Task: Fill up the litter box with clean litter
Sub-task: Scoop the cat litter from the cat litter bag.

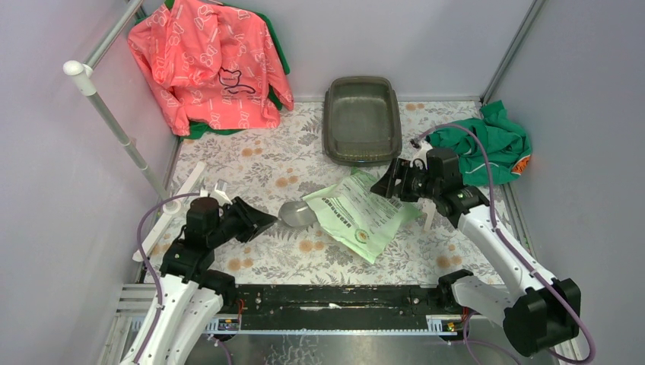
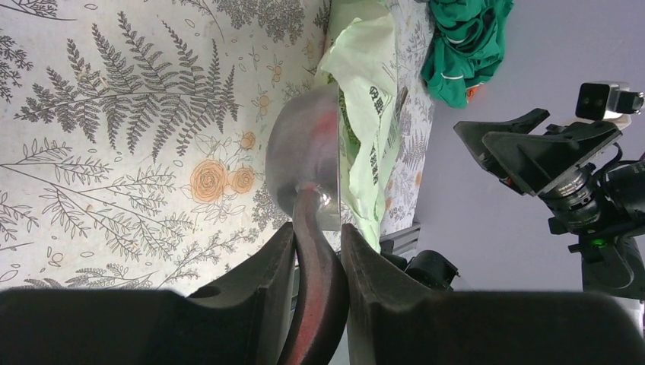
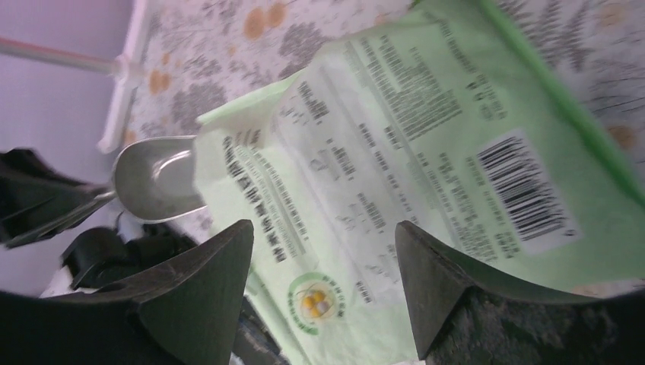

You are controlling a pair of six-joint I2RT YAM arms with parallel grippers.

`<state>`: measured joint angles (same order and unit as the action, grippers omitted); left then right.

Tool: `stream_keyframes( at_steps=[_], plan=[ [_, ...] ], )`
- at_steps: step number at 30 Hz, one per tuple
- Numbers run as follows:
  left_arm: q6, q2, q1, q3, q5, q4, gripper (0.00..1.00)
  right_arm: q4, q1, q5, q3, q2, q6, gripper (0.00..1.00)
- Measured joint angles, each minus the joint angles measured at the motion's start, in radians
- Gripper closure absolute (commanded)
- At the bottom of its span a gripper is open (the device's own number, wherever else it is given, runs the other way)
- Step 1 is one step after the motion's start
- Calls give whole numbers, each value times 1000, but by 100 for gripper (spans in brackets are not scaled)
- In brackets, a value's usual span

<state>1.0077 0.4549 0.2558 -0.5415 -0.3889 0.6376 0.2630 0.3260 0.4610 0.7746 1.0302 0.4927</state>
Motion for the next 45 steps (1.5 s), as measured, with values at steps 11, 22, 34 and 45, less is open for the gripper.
stream_keyframes(
  at_steps=[11,22,34,45],
  plan=[
    [10,40,1,73,-1,-91,100,60,-65,-309,52,173,-93,27],
    [5,84,26,89,36,-130,100,15,-153,-409,21,282,-84,64],
    [32,104,82,89,66,-174,100,-56,-158,-417,13,388,-65,84],
    [107,114,138,87,55,-286,100,-89,-158,-415,0,394,-58,82]
  ],
)
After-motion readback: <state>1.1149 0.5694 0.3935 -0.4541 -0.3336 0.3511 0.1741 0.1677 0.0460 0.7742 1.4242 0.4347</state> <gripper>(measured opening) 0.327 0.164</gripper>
